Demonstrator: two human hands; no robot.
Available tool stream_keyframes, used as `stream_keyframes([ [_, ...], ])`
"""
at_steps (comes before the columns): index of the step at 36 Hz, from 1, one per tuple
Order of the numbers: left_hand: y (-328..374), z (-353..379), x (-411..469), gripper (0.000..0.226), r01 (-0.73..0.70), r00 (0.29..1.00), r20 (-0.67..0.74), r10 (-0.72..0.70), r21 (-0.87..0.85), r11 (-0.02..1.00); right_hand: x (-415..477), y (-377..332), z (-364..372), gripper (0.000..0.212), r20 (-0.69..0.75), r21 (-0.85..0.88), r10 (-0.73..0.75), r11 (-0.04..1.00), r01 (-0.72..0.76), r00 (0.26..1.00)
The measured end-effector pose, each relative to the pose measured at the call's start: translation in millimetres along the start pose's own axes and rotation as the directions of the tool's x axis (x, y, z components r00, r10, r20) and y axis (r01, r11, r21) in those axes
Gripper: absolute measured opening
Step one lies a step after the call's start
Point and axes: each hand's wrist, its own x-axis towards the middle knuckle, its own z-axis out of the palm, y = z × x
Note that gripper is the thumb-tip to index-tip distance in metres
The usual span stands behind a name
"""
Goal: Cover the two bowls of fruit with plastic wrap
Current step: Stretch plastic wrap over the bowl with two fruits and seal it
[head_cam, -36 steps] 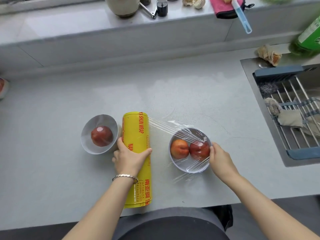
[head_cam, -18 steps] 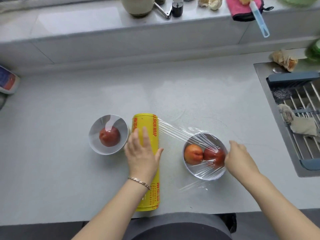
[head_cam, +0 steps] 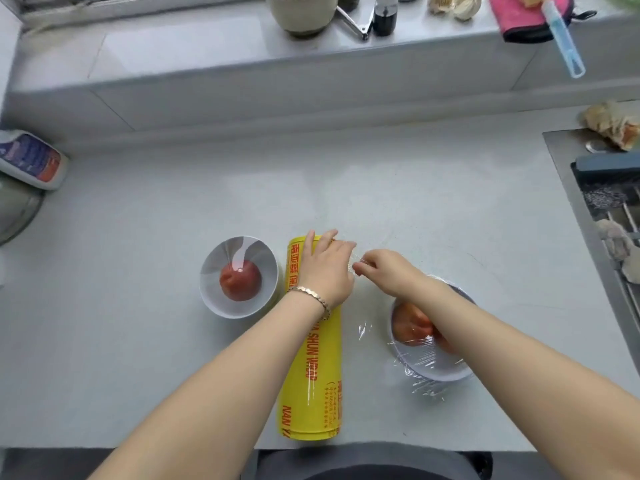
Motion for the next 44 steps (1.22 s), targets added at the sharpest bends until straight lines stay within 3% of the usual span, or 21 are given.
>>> stream_keyframes([
  [4, -2, 2, 8, 0.032, -0.024, 1.0, 0.012, 0.024, 0.023, 0.999, -2, 2, 1, 0.028, -0.031, -0.008, -0.062, 0.998, 0.062, 0.998],
  [8, -8, 3, 6, 0.028, -0.06, 0.998, 0.002, 0.06, 0.046, 0.997, -5, 0, 5, 0.029, -0.081, -0.155, -0.129, 0.981, 0.115, 0.988],
  [12, -11, 5, 4, 0.024, -0.06, 0.996, -0.064, 0.061, 0.022, 0.998, -5, -6, 8, 0.03, -0.193, -0.394, -0.189, 0.914, 0.1, 0.963],
  [16, -8, 10, 2, 0.023, -0.06, 0.99, -0.13, 0.062, 0.022, 0.998, -6, -8, 14, 0.027, -0.246, -0.445, -0.159, 0.895, 0.035, 0.956],
  [27, -9, 20, 6, 0.016, -0.116, 0.935, -0.332, 0.122, 0.038, 0.993, 0, -13, 22, 0.022, -0.247, -0.294, 0.034, 0.95, -0.108, 0.968],
  [35, -18, 19, 2, 0.02, -0.089, 0.952, -0.3, 0.056, -0.096, 0.991, -3, -20, 24, 0.018, -0.238, -0.196, 0.043, 0.976, -0.091, 0.97],
  [40, -21, 19, -1, 0.018, -0.186, 0.959, -0.241, 0.147, -0.15, 0.971, 8, -18, 15, 0.027, -0.17, -0.141, 0.234, 0.956, -0.258, 0.957],
  [44, -28, 15, -3, 0.02, -0.117, 0.961, -0.272, 0.049, -0.241, 0.963, 6, -12, 7, 0.031, -0.159, -0.117, 0.128, 0.982, -0.147, 0.979],
])
